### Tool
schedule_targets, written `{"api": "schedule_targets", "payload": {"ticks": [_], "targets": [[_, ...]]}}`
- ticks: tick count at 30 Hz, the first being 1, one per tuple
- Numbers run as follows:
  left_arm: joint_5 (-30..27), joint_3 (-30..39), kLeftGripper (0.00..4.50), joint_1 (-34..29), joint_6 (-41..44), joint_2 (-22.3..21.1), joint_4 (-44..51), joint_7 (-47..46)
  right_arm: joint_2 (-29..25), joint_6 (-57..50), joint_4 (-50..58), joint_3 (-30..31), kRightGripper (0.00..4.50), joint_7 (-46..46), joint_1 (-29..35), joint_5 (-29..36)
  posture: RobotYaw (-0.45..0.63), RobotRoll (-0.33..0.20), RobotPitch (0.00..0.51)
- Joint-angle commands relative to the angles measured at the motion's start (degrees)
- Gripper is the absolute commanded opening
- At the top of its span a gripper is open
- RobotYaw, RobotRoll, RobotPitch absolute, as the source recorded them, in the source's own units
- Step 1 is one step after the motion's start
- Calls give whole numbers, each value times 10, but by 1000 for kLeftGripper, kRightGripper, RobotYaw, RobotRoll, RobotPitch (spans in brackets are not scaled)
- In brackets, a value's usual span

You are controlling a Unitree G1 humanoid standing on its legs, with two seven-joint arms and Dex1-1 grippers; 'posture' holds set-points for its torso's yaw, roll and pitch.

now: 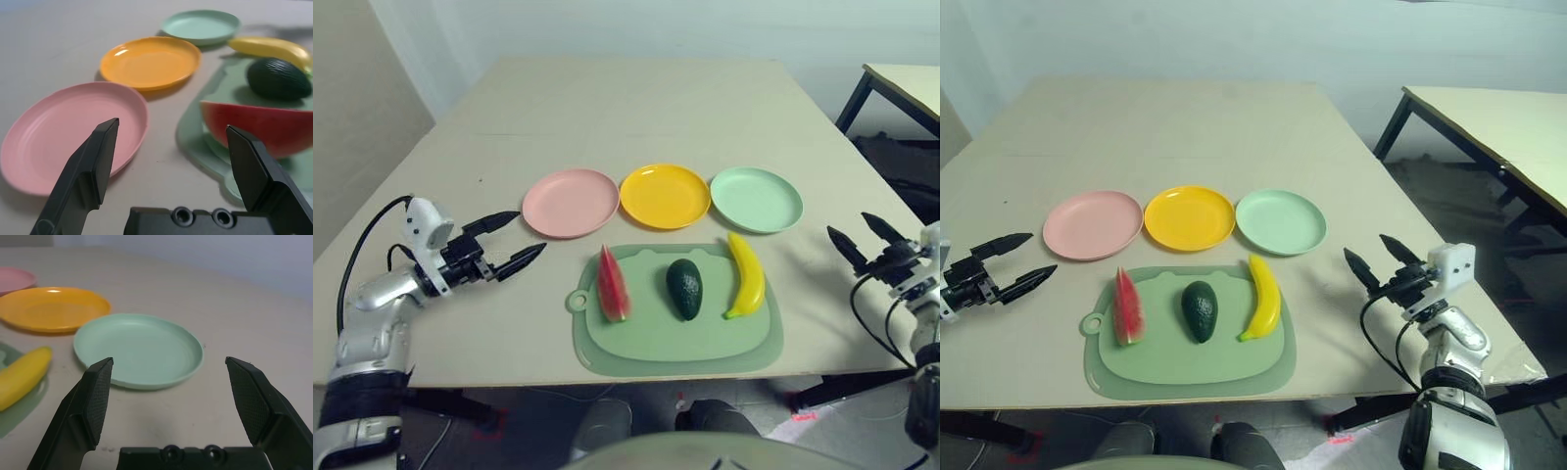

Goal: Place the fruits into color-matched plates.

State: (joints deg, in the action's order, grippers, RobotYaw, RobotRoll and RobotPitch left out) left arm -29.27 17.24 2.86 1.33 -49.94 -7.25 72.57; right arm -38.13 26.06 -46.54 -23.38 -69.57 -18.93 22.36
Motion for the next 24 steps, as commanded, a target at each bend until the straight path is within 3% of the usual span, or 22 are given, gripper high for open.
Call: {"api": "schedule_targets", "payload": {"ticks": [1, 6, 11, 20, 24], "targets": [[-2, -23, 4439, -6, 20, -9, 41, 25, -26, -23, 95, 28, 4500, 22, 18, -27, 52, 0, 0], [-12, -35, 4439, 5, 40, -6, 64, 40, -84, -66, 229, 81, 4500, -9, 37, -47, 28, 0, 0], [-6, -52, 4439, 0, 44, 0, 74, 47, -122, -63, 319, 175, 4500, -89, 36, -72, 23, 0, 0], [2, -51, 4439, -28, 39, -3, 100, 39, -217, -184, 410, 250, 4500, -169, -14, -86, 37, 0, 0], [2, -47, 4439, -35, 38, -7, 103, 40, -228, -187, 411, 299, 4500, -213, -80, -116, 43, 0, 0]]}}
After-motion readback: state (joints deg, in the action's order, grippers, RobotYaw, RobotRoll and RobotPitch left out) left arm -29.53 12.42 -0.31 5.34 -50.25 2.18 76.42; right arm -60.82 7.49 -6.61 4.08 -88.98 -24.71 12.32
